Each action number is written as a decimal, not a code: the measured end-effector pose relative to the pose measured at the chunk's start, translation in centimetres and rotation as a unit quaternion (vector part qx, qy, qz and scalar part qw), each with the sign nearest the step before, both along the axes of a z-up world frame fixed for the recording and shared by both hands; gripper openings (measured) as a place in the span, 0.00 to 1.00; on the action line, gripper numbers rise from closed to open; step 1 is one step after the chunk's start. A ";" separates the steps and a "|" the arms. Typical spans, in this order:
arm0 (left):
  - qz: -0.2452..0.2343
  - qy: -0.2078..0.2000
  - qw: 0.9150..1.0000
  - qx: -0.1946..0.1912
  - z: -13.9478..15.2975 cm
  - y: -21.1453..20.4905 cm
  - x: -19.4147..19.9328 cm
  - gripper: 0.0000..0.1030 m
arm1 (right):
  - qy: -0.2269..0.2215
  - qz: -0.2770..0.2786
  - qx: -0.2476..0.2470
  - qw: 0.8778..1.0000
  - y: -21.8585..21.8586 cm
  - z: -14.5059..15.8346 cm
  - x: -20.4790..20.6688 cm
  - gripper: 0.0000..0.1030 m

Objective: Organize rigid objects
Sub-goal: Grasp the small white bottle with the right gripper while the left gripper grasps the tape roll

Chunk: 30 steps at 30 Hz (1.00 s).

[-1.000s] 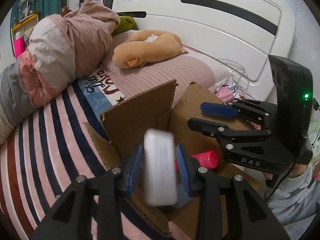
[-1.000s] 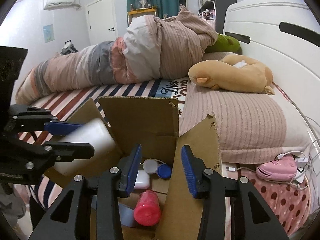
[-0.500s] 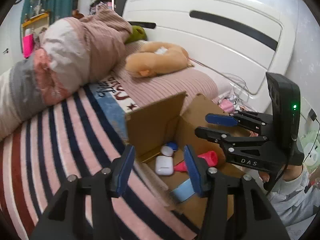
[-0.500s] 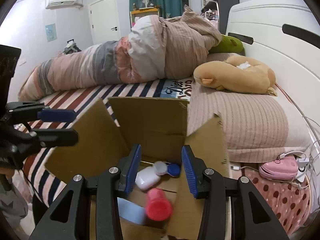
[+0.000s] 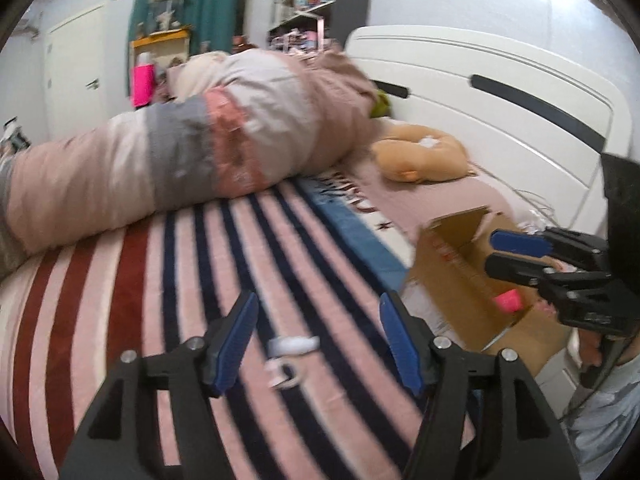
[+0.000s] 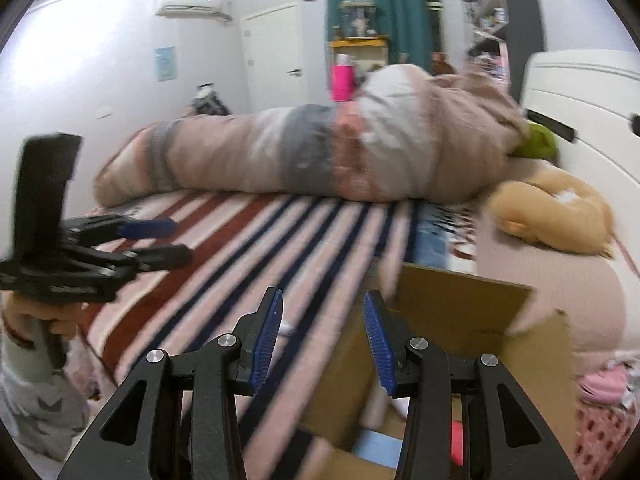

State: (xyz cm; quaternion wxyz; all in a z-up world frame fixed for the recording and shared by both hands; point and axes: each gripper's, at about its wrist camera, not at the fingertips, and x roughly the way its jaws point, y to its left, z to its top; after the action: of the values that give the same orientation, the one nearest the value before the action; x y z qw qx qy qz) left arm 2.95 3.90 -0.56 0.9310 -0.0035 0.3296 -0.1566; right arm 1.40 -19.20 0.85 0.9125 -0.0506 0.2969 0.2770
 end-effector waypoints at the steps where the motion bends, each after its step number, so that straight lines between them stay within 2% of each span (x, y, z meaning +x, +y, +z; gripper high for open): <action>1: 0.004 0.005 1.000 -0.003 -0.6 1.0 -0.1 0.58 | 0.003 0.010 -0.001 1.000 1.2 -0.1 0.0 0.37; 6: 0.029 0.035 0.999 -0.013 -4.7 4.8 -0.2 0.58 | 0.022 0.038 -0.030 0.999 7.3 -2.3 -0.2 0.37; 13: 0.034 0.083 0.995 -0.033 -10.9 7.2 0.0 0.58 | 0.083 0.049 -0.054 0.994 12.8 -8.2 1.6 0.37; 19: 0.009 0.124 0.990 -0.066 -15.5 6.4 1.3 0.58 | 0.122 -0.006 -0.063 0.990 13.0 -14.1 6.0 0.37; 23: -0.016 0.140 0.987 -0.079 -17.4 4.8 2.9 0.58 | 0.111 -0.034 -0.072 0.991 12.5 -16.8 8.5 0.37; 26: -0.032 0.143 0.986 -0.079 -18.0 3.5 4.2 0.58 | 0.119 -0.028 -0.055 0.991 11.9 -18.1 9.9 0.37; 30: -0.034 0.138 0.986 -0.082 -18.4 2.4 5.8 0.58 | 0.121 0.007 -0.027 0.992 11.9 -19.0 11.2 0.37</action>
State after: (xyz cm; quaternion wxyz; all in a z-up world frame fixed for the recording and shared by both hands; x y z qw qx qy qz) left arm 8.72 6.34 -18.94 0.8673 -0.0900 0.4412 -0.2122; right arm 12.61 -7.28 -18.19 0.8662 -0.0435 0.4120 0.2794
